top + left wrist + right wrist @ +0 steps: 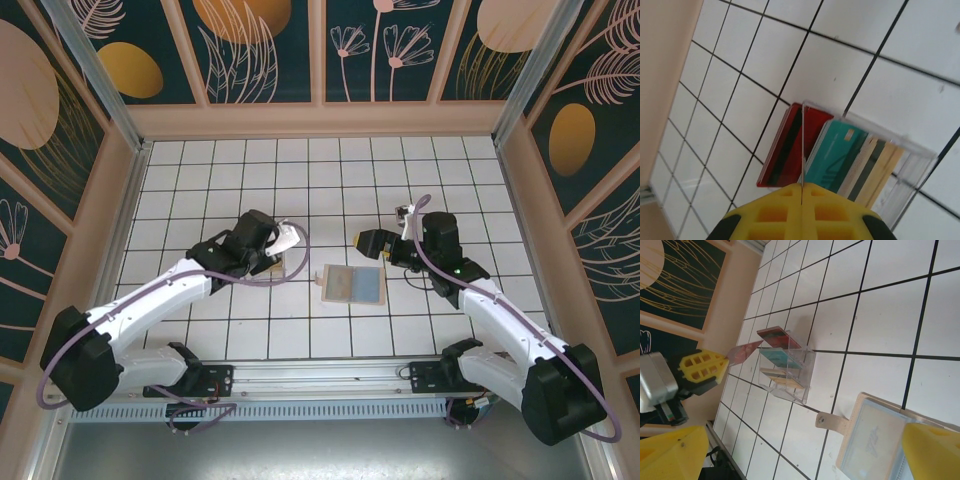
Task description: Take the credit cards out of the card holder
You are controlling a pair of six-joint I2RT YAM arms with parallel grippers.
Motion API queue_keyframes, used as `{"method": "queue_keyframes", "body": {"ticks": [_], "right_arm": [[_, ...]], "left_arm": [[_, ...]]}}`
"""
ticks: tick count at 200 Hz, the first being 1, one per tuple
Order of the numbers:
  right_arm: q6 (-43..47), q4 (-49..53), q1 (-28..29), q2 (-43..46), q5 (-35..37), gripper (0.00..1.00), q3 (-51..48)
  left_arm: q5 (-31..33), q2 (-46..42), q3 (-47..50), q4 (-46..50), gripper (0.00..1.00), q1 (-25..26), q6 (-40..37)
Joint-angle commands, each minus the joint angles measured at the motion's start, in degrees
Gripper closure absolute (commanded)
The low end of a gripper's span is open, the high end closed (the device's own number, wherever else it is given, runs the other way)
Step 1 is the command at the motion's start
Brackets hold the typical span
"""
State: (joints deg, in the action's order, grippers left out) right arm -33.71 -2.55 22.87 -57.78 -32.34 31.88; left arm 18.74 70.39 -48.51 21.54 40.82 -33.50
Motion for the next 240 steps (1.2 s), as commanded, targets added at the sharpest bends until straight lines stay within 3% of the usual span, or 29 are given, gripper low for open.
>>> {"method": "queue_keyframes", "body": {"ticks": [1,81,240], "right_arm": [[0.34,-0.60,-0.10,0.56,1.04,0.01,0.29],[-0.43,-0.29,-0.19,0.97,1.58,0.01,-0.41],[-1.35,-1.92,-0.71,1.62,1.75,0.01,-2.68]], "left_arm": [[2.98,-2.03,4.11,-8.22,1.00,0.07,-10.78],[3.78,-0.55,9.47,-17.58,1.00,-0.89,-16.28],[3.38,2.81,13.41,-23.53,1.00,-2.50,-18.01]]}}
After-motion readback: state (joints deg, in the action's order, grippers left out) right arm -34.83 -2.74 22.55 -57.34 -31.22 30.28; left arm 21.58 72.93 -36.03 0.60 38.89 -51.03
